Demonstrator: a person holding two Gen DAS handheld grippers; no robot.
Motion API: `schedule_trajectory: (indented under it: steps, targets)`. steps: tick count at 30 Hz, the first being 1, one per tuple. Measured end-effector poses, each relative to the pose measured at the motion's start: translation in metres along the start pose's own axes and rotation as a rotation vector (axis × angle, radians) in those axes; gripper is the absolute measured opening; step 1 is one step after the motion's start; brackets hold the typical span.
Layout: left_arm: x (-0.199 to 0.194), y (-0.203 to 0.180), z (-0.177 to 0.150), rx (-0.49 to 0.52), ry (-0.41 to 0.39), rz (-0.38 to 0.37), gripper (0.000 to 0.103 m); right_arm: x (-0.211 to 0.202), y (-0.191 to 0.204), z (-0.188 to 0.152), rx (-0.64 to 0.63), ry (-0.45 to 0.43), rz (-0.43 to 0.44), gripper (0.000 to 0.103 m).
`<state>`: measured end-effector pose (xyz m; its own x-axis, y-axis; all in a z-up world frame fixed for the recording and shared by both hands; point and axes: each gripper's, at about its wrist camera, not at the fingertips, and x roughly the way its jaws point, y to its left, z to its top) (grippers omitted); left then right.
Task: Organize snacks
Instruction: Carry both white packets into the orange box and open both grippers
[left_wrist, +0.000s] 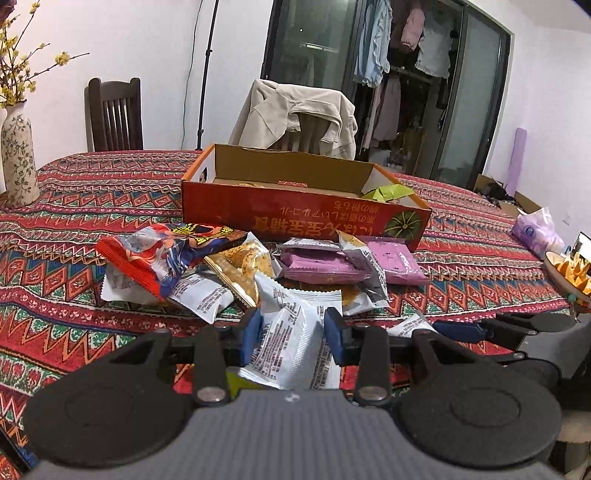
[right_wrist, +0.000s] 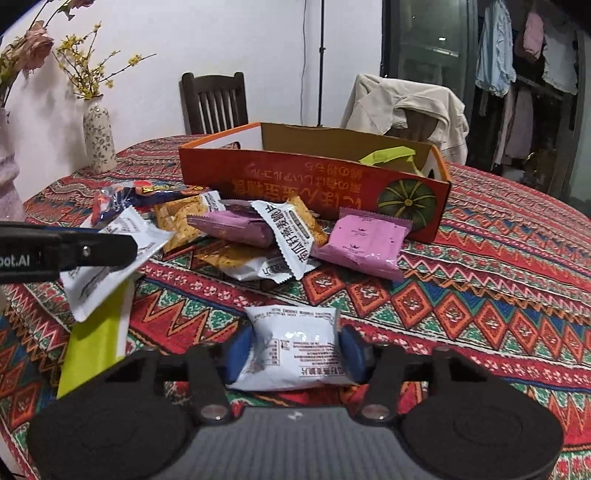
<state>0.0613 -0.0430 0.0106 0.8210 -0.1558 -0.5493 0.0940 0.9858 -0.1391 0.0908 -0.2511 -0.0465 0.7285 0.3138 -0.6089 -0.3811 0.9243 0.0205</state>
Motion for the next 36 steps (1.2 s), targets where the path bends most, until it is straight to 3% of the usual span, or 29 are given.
schedule_trajectory:
  steps: [9,16,25,36]
  targets:
    - [-0.012,0.005,0.008,-0.013,-0.040,-0.020,0.039,-0.020,-0.006,0.006,0.033,-0.064,-0.027,0.047]
    - [-0.015,0.005,0.037,-0.006,-0.092,-0.029,0.039,-0.032,-0.009,0.030,0.030,-0.135,-0.052,0.047]
    - [0.012,0.007,0.104,-0.023,-0.145,0.016,0.039,-0.027,-0.019,0.092,0.038,-0.227,-0.076,0.047]
    - [0.074,0.011,0.172,-0.054,-0.171,0.063,0.039,0.018,-0.040,0.174,0.073,-0.273,-0.106,0.047]
